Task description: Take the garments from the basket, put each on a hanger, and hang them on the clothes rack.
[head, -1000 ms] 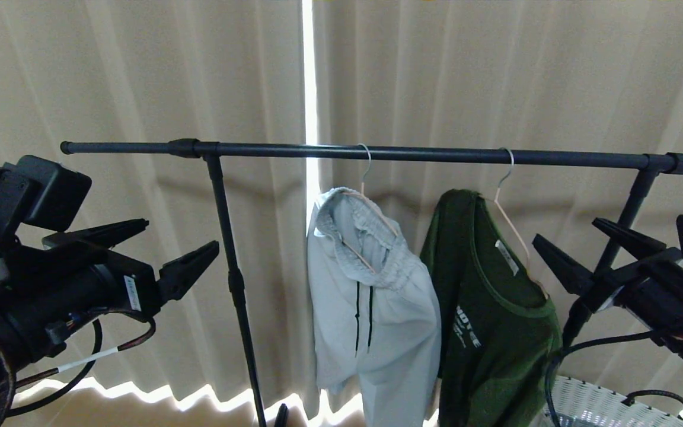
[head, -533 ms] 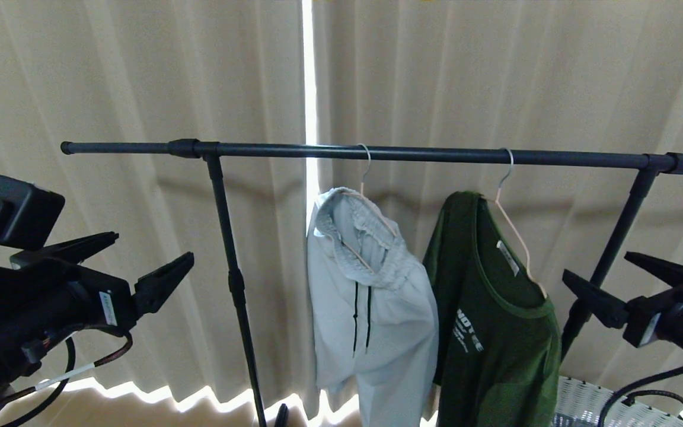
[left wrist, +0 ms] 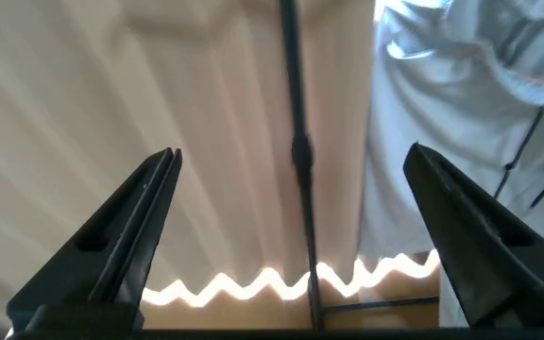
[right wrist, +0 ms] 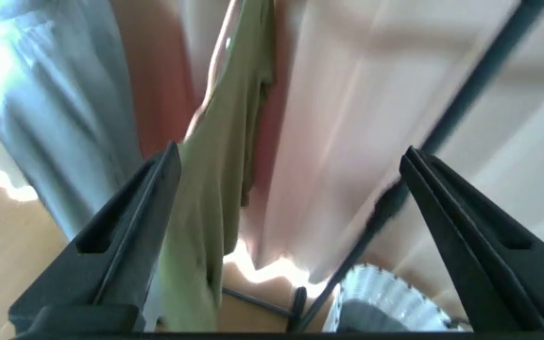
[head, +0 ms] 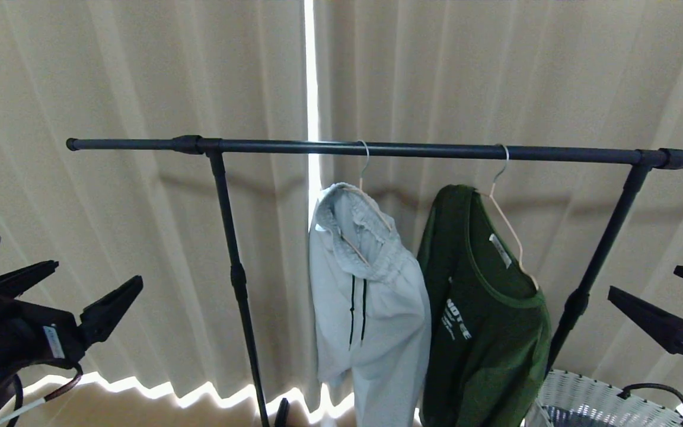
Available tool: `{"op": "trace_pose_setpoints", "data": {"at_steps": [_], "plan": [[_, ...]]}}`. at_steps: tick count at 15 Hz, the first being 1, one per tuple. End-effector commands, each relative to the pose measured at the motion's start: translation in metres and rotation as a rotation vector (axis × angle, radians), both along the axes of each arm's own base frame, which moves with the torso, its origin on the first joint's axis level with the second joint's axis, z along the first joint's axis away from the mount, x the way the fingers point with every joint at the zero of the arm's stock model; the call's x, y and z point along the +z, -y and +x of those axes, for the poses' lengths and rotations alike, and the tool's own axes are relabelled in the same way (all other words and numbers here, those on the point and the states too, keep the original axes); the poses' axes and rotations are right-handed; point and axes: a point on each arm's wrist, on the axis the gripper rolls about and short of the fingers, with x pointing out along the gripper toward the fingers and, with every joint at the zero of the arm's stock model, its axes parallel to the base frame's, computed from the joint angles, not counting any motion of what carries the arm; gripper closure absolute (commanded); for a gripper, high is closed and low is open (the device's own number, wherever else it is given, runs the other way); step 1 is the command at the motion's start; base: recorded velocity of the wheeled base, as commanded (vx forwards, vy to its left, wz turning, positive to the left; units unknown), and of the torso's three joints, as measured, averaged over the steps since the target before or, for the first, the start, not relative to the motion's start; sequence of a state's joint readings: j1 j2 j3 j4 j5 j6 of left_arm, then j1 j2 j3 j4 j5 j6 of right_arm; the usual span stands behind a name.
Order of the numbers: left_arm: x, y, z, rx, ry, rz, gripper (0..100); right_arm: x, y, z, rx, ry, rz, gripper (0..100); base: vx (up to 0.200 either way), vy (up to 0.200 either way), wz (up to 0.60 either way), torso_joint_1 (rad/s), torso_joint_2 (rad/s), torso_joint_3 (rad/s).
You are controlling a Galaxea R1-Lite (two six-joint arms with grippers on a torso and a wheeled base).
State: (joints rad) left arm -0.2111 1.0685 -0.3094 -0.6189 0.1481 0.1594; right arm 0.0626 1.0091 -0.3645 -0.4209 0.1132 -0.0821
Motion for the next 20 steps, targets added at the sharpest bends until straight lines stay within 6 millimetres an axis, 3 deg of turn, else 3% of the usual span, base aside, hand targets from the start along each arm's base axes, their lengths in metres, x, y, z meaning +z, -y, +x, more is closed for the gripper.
{"op": "trace_pose_setpoints", "data": {"at_steps": [1,8,13,16,19,20], "plan": [[-0.002,-0.011,-0.022,0.054,0.05,-0.011,0,0.0,0.0,-0.003,0.001,0.008,0.0,0,-0.2,0.0,0.0,-0.012,0.0,0.007],[-0.021,-0.03,-0.069,0.233,0.143,-0.02,0,-0.007,0.005,-0.011,-0.085,0.004,-0.013,0,-0.171,0.0,0.0,0.0,0.0,0.002],[-0.05,-0.031,-0.118,0.345,0.149,-0.012,0,0.004,0.009,-0.053,-0.151,0.118,-0.061,0,0.0,0.0,0.0,0.0,0.0,0.0],[-0.059,-0.027,-0.147,0.34,0.095,-0.012,0,0.0,0.01,-0.077,-0.153,0.079,-0.073,0,0.0,0.0,0.0,0.0,0.0,0.0],[-0.079,-0.025,-0.158,0.337,0.072,-0.009,0,-0.006,0.011,-0.092,-0.207,0.063,-0.084,0,0.0,0.0,0.0,0.0,0.0,0.0],[-0.094,-0.026,-0.154,0.339,0.034,-0.011,0,-0.013,0.013,-0.096,-0.275,0.051,-0.1,0,0.0,0.0,0.0,0.0,0.0,0.0]]}}
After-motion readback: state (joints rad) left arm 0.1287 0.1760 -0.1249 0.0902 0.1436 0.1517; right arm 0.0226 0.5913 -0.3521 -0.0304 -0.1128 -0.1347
